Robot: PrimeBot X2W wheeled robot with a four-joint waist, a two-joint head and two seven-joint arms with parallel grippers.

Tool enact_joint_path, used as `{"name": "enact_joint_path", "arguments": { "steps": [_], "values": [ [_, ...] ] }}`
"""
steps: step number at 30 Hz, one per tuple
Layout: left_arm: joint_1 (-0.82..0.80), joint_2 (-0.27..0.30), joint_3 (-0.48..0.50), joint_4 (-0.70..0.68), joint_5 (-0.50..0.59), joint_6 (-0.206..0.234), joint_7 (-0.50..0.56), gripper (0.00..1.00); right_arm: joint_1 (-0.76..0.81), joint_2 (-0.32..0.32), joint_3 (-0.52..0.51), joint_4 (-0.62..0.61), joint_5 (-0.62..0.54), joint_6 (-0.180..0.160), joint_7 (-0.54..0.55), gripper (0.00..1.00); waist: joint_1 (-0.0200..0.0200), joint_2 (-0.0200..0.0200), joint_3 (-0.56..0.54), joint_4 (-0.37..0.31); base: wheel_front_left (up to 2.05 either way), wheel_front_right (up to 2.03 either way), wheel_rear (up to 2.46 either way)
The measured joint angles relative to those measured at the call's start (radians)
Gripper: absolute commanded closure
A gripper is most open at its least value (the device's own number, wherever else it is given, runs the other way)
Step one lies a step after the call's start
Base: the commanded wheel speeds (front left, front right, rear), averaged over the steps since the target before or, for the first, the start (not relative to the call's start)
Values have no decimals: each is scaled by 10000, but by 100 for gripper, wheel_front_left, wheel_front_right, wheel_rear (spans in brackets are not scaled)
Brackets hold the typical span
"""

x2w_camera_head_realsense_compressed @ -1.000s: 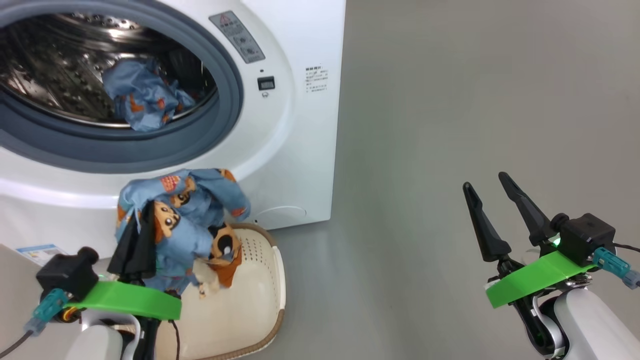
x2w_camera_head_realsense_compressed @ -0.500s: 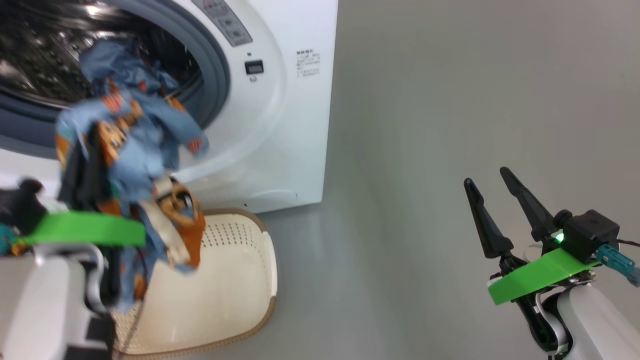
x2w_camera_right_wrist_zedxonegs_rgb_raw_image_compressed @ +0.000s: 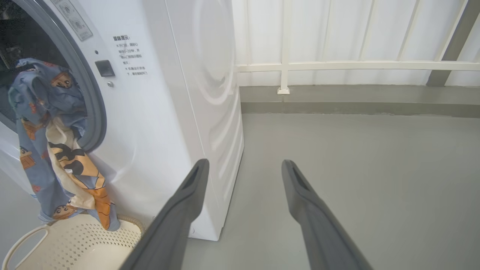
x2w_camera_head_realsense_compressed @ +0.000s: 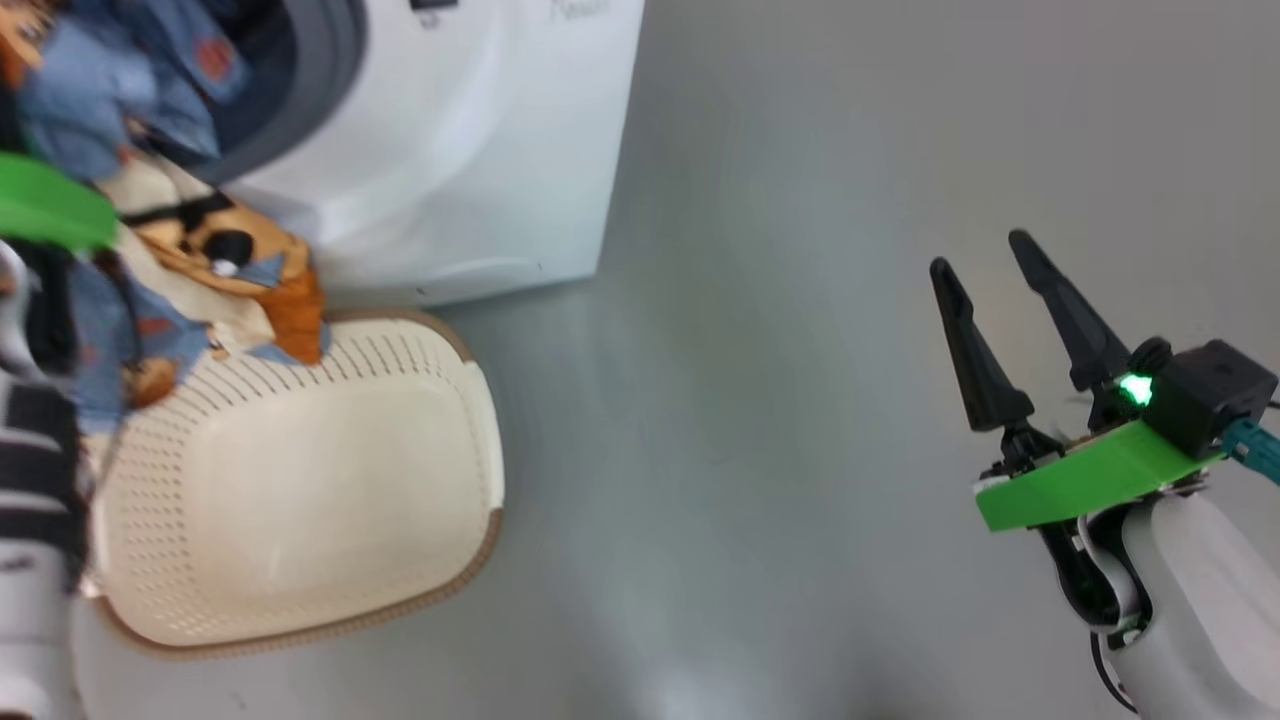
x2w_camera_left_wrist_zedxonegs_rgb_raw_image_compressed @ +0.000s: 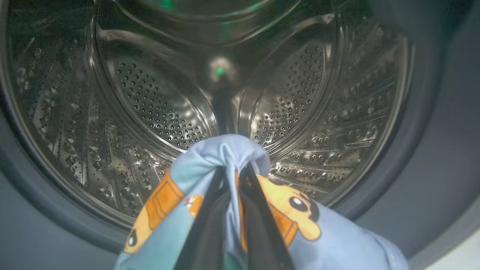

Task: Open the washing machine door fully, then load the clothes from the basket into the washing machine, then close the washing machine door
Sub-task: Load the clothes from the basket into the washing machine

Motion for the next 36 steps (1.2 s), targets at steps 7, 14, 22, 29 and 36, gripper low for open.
{"name": "enact_joint_path", "arguments": {
  "steps": [7, 14, 22, 29, 36],
  "values": [
    [-2278, 652, -71, 1473, 362, -125, 0, 100, -445, 280, -71, -278, -90, 0, 0, 0, 1, 0, 1490, -443, 0, 0, 0],
    [-4149, 1666, -113, 1645, 713, -123, 0, 100, -710, 669, -59, -332, -104, 0, 0, 0, 0, 0, 2660, -1045, 0, 0, 0],
    [-4437, 1730, 307, 907, 1072, 52, 6, 0, -827, 874, -79, -303, -174, 2, 0, 0, -2, 0, 3131, -1652, 0, 0, 0],
    [-4390, 1476, 117, 2351, 1001, -27, 535, 0, -840, 915, -71, -245, -184, 2, 0, 0, -1, 0, 2915, -1556, 0, 0, 0],
    [-3919, 1277, -96, 2920, 880, -174, 337, 0, -856, 928, -56, -134, -184, 2, 0, 0, -2, 0, 2416, -1367, 0, 0, 0]
  ]
}}
